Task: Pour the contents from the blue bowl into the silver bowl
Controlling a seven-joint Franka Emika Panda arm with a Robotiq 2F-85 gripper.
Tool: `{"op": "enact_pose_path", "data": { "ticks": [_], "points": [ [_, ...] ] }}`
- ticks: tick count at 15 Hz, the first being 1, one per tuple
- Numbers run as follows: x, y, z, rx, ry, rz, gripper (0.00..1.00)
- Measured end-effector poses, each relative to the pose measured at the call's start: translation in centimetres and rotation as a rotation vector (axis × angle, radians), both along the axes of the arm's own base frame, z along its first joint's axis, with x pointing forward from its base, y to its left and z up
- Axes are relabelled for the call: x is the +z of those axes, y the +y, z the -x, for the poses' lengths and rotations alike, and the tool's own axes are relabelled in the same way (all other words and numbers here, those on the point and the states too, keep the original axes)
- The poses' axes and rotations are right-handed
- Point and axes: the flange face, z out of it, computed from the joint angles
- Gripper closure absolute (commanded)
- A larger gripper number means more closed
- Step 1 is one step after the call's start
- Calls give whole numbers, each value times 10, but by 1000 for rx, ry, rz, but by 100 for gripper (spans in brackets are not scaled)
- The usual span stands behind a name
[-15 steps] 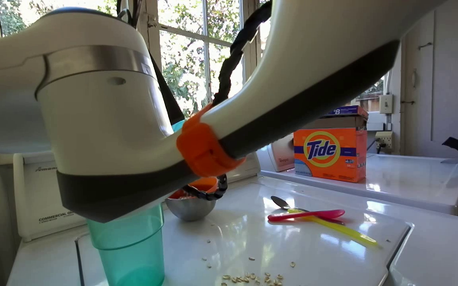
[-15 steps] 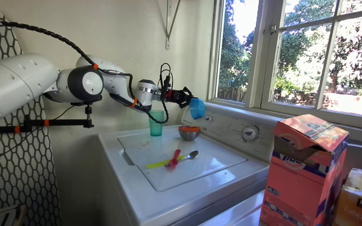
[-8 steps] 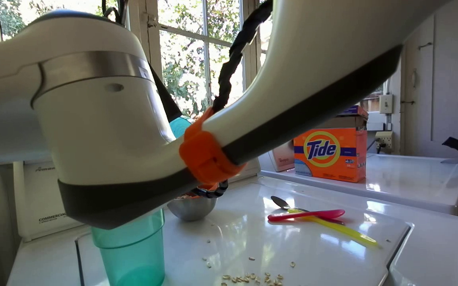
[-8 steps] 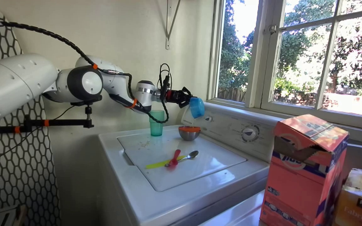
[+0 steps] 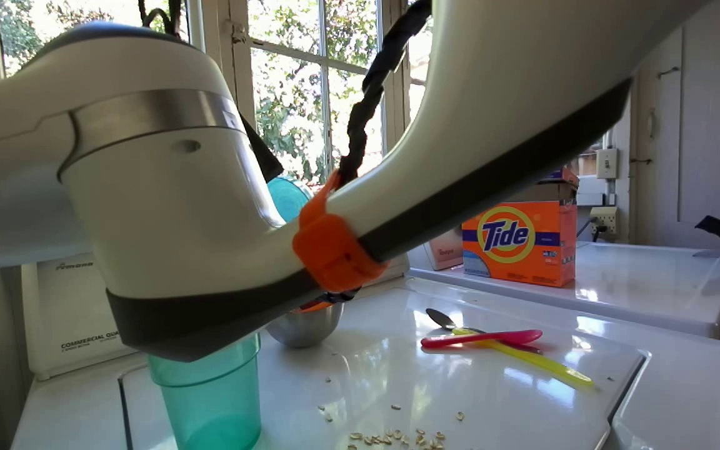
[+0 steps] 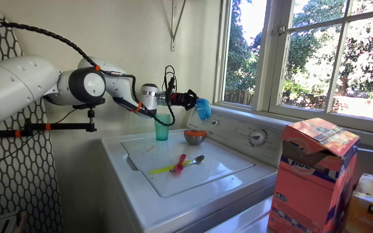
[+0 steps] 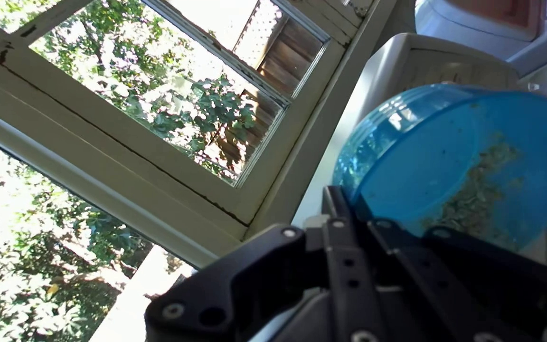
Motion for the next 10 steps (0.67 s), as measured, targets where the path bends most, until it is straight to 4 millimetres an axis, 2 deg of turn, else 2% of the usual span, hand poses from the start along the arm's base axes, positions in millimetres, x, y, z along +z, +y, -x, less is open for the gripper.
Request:
{"op": "enact_pose_path", "data": {
  "ticks": [7,10],
  "points": [
    [-8,-1,3,-6,83,63,99],
    [-21,-4,4,-11,121,90,99]
  ]
}}
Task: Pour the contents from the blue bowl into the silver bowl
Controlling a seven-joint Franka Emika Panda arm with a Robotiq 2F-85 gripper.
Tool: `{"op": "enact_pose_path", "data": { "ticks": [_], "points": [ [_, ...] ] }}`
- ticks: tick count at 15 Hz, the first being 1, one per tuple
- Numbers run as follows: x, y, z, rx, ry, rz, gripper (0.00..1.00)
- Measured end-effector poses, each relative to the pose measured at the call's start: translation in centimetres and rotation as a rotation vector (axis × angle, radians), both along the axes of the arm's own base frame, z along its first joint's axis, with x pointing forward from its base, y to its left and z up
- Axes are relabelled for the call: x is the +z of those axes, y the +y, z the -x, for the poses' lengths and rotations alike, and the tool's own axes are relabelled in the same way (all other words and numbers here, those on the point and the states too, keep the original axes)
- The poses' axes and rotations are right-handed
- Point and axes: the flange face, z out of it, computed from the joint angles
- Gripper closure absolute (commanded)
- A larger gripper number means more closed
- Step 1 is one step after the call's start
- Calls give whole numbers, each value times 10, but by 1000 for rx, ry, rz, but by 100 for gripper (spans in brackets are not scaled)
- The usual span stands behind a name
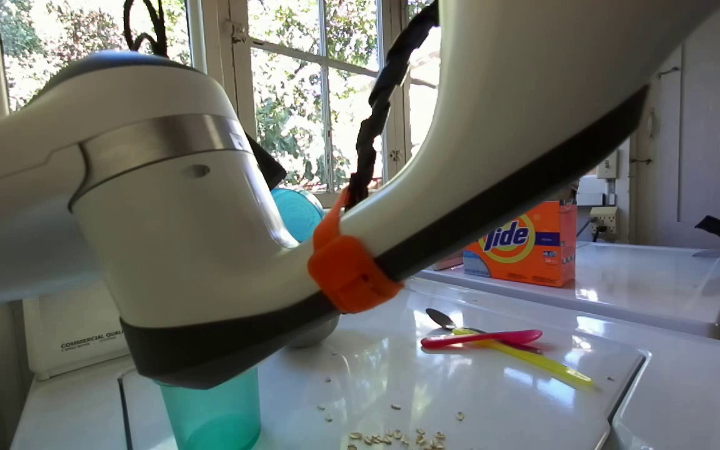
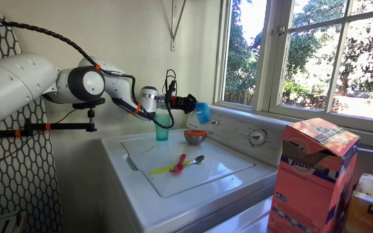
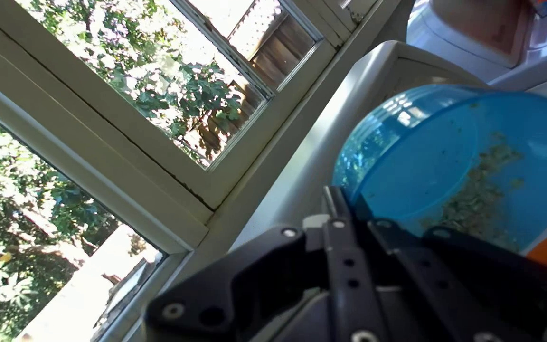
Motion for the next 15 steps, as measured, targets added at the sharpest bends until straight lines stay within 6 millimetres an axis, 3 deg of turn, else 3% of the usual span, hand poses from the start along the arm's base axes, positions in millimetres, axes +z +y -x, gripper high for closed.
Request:
{"op": "enact_pose_path", "data": {
  "ticks": [6,15],
  "points": [
    [-16,-2,2,-3,44,33,99],
    [-14,11,6,39,75,101,96]
  ]
}}
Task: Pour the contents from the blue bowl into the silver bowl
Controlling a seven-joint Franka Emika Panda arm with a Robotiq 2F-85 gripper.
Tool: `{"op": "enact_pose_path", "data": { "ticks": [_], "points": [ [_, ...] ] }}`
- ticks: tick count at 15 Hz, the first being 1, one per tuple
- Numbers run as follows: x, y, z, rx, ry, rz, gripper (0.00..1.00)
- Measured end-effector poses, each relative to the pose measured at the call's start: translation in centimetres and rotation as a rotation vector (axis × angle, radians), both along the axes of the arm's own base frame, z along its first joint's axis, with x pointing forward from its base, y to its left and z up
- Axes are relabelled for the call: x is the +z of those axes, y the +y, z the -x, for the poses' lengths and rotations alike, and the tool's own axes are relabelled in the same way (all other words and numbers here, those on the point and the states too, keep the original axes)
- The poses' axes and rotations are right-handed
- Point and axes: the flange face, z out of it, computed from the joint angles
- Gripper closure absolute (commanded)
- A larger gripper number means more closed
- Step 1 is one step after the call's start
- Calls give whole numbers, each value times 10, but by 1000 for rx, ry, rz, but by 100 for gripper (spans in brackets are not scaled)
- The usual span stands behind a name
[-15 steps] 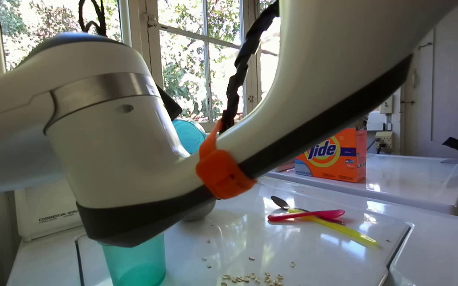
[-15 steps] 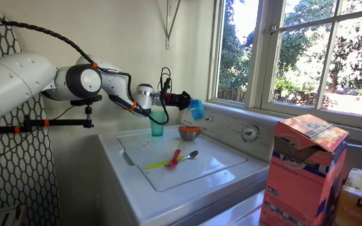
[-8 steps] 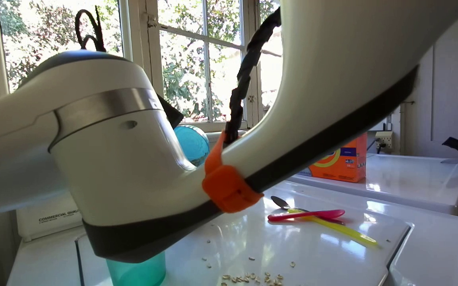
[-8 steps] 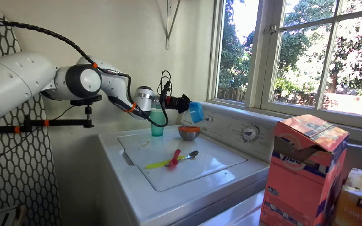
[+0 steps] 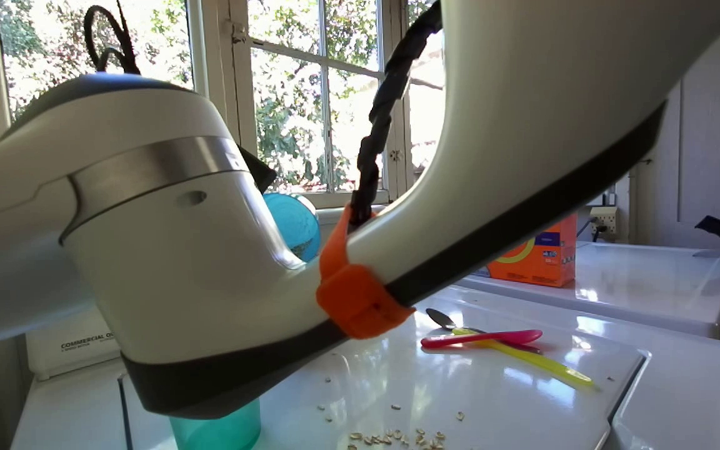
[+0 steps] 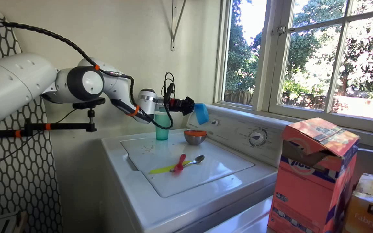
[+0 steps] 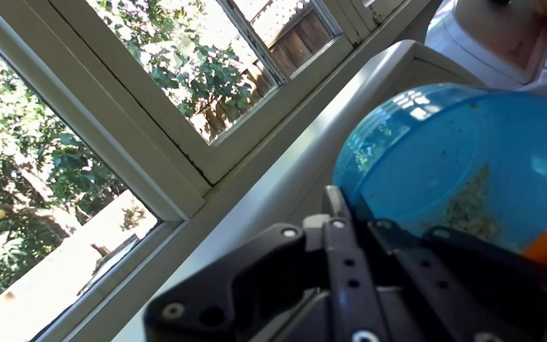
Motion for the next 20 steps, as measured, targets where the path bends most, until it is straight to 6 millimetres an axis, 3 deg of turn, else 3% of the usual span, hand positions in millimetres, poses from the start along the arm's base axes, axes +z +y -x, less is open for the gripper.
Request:
{"op": "enact_pose_path", "data": {
  "ticks": [9,20],
  "points": [
    [2,3,2,5,1,14,99],
    [-5,23,14,52,13,208,99]
  ]
}}
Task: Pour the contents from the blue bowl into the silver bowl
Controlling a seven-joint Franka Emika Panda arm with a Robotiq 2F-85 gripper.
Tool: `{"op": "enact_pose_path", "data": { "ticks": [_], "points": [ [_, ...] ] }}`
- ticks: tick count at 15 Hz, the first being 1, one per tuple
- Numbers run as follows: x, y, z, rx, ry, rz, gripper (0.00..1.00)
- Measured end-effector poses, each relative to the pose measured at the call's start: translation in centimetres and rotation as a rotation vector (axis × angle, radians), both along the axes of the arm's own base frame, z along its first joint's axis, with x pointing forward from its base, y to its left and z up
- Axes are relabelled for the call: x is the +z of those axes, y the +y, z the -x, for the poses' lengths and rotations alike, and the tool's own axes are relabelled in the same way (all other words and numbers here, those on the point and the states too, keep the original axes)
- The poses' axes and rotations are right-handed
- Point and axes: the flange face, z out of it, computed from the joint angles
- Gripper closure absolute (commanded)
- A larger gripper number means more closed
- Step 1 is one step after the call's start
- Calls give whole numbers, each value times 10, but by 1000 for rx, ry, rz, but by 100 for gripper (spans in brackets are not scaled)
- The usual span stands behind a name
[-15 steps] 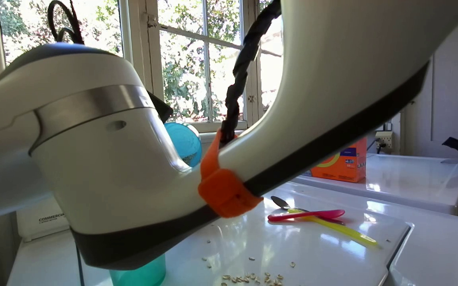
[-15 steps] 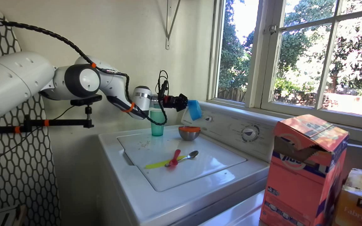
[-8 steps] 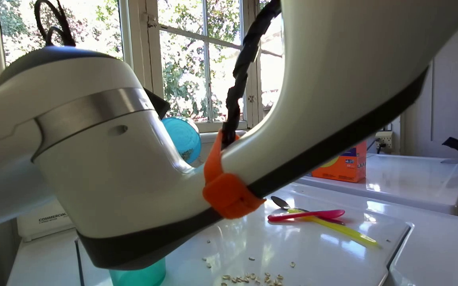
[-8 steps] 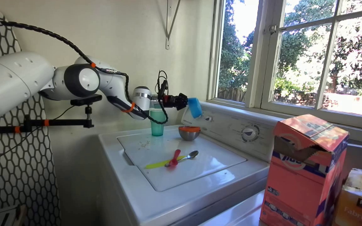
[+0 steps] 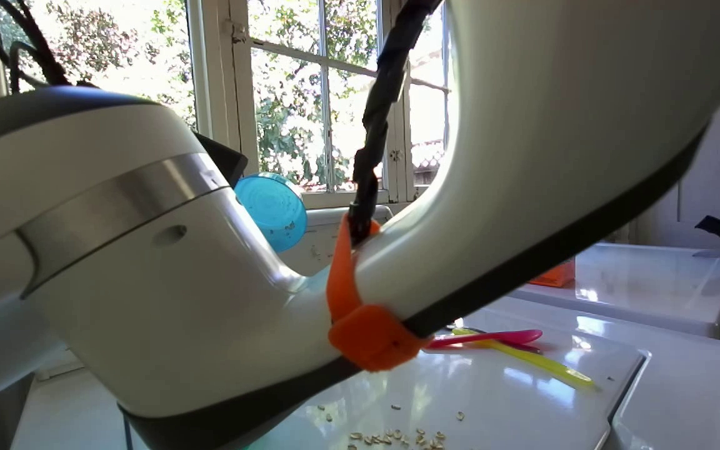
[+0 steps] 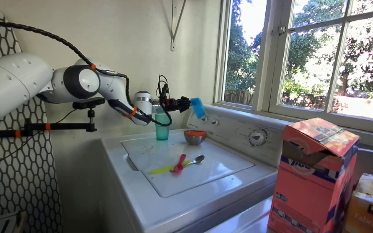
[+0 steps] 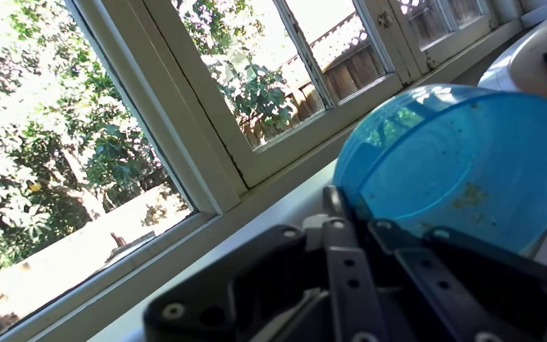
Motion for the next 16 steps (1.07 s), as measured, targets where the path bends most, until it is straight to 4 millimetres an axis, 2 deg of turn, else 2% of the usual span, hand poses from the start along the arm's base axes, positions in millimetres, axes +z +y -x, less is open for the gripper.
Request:
{"op": "enact_pose_path", "data": {
  "ticks": [7,12,16],
  "points": [
    [1,-3,9,-92,-12,30,99],
    [8,-29,11,-243,-91,-37,99],
    [15,-48,10,-307,-193,-176,99]
  ]
}}
